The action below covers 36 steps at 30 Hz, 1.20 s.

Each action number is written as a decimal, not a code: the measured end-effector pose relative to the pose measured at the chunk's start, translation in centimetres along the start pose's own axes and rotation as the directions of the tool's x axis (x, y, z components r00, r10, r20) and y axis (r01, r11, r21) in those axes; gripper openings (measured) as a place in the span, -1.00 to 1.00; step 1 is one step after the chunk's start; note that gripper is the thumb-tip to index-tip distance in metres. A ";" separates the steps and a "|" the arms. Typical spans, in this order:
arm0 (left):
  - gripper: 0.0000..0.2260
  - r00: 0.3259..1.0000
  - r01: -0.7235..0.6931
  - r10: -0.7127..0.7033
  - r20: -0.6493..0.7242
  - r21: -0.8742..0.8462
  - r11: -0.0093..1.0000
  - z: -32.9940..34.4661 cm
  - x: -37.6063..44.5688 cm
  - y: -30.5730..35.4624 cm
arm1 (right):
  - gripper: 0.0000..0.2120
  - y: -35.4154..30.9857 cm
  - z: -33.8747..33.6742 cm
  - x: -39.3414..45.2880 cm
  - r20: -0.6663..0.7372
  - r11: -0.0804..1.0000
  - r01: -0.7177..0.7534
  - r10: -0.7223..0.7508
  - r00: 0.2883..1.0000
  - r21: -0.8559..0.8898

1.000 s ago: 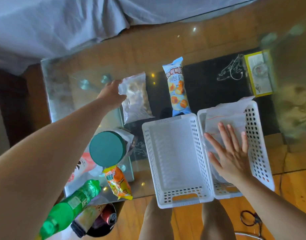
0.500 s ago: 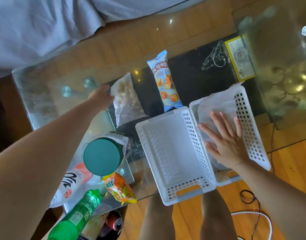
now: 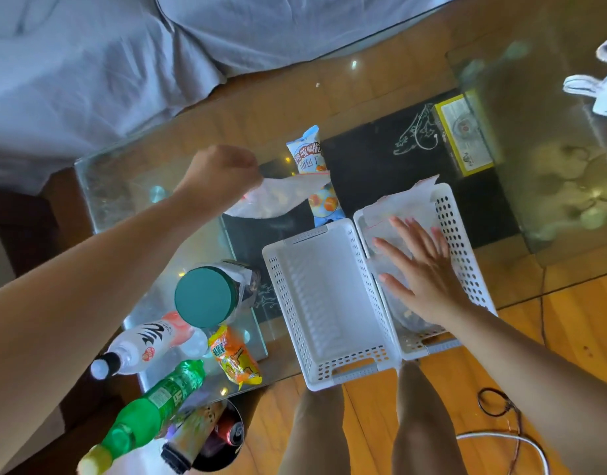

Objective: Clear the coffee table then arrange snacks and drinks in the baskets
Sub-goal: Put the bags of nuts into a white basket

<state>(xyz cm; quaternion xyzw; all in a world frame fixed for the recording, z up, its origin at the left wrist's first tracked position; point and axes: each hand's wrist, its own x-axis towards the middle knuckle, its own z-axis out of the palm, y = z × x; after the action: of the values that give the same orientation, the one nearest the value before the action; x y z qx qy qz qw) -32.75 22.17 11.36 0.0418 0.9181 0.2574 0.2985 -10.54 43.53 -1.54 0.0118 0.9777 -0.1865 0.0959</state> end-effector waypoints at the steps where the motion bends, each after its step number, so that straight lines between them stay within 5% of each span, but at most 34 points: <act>1: -0.76 0.998 -0.057 0.058 -0.005 0.024 0.998 -0.3 -0.8 1.5 | -0.51 -0.6 -1.4 0.6 -0.089 0.995 -0.003 0.013 0.996 0.104; 6: -0.87 0.940 -0.337 0.340 0.000 0.128 0.933 0.4 -3.5 8.3 | -0.37 -3.0 -10.3 4.4 -0.361 0.887 0.118 0.057 0.931 0.446; 11: -0.80 0.914 -0.397 0.404 -0.033 0.128 0.909 3.8 -4.5 12.6 | -0.79 -0.5 -17.0 4.6 -0.267 0.826 -0.028 0.214 0.940 0.562; 15: -0.86 0.903 -0.410 0.422 -0.079 0.133 0.902 6.4 -4.3 14.8 | -0.70 1.5 -18.5 1.9 -0.202 0.754 0.014 0.157 0.967 0.657; 22: -0.71 0.866 -0.451 0.475 0.155 -0.166 0.877 10.4 -6.6 18.1 | -0.77 6.5 -18.6 -0.2 -0.277 0.827 -0.083 0.279 0.919 0.556; 30: -0.85 0.876 -0.481 0.483 0.011 -0.079 0.873 14.4 -5.4 18.7 | -0.87 9.5 -18.0 -3.5 -0.446 0.934 -0.082 0.242 0.861 0.348; 36: -0.66 0.894 -0.442 0.396 0.210 0.270 0.855 17.7 -4.1 15.5 | -0.87 13.1 -12.6 -5.0 -0.337 0.877 -0.324 0.444 0.830 0.355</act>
<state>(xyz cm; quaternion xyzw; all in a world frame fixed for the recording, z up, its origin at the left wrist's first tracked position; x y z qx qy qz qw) -20.49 42.50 9.00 0.3063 0.8911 0.1652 0.2914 -7.19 60.37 6.18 0.2623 0.9158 -0.2941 -0.0773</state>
